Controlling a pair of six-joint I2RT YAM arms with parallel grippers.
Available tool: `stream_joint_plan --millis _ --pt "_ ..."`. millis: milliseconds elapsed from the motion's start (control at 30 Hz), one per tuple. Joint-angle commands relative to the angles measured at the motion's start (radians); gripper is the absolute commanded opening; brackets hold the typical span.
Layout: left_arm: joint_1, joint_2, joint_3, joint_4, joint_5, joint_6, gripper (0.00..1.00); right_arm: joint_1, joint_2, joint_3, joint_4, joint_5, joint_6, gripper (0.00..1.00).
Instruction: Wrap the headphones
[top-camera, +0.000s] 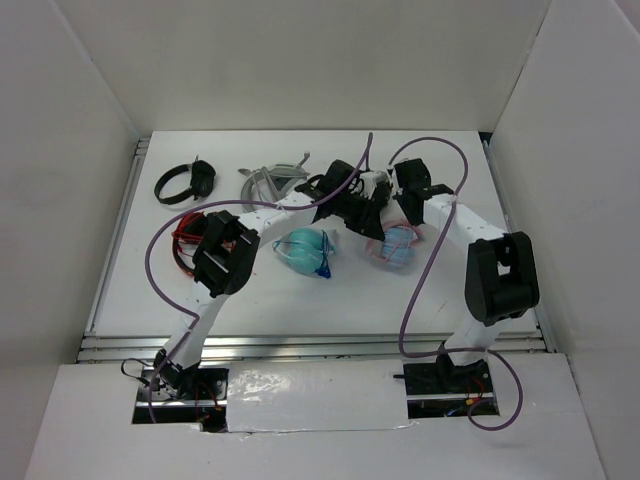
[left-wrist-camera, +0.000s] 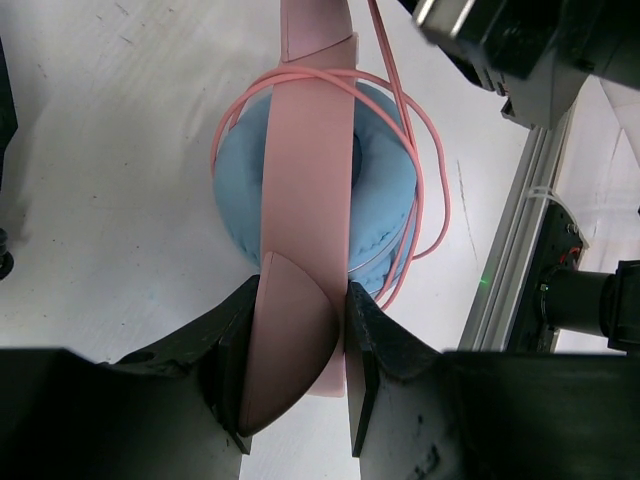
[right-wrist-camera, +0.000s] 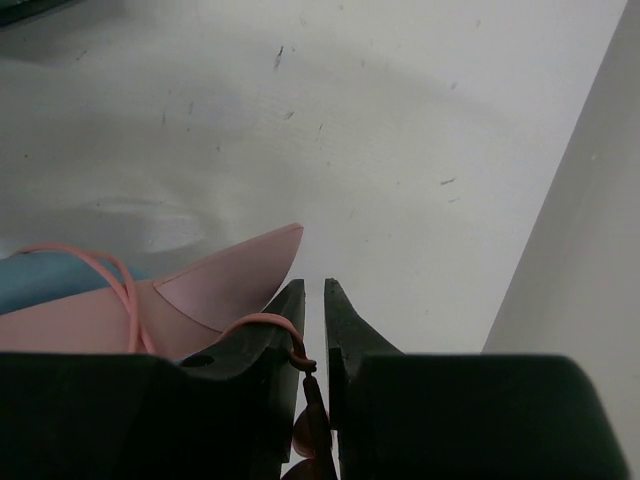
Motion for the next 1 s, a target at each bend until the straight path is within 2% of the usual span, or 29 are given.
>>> stream_joint_plan --millis 0,167,200,267,300,600,967 --pt "0.008 0.07 -0.026 -0.128 -0.164 0.089 0.4 0.023 0.015 0.062 0.11 0.077 -0.053 0.21" --pt "0.014 0.063 -0.041 -0.133 -0.171 0.085 0.56 0.047 0.044 0.085 0.102 0.084 -0.069 0.21" --pt "0.014 0.062 -0.045 -0.131 -0.177 0.082 0.62 0.052 0.046 0.086 0.105 0.092 -0.073 0.21" --pt "0.014 0.048 -0.051 -0.137 -0.206 0.086 0.93 0.063 0.054 0.088 0.105 0.098 -0.08 0.21" --pt "0.014 0.044 -0.061 -0.137 -0.213 0.088 0.99 0.069 0.057 0.088 0.11 0.101 -0.083 0.21" --pt "0.014 -0.068 -0.16 -0.082 -0.214 0.085 0.99 0.084 0.035 0.079 0.16 0.06 -0.099 0.23" --pt "0.026 -0.188 -0.126 -0.044 -0.168 0.077 0.99 0.107 0.02 0.112 0.188 -0.076 -0.152 0.24"
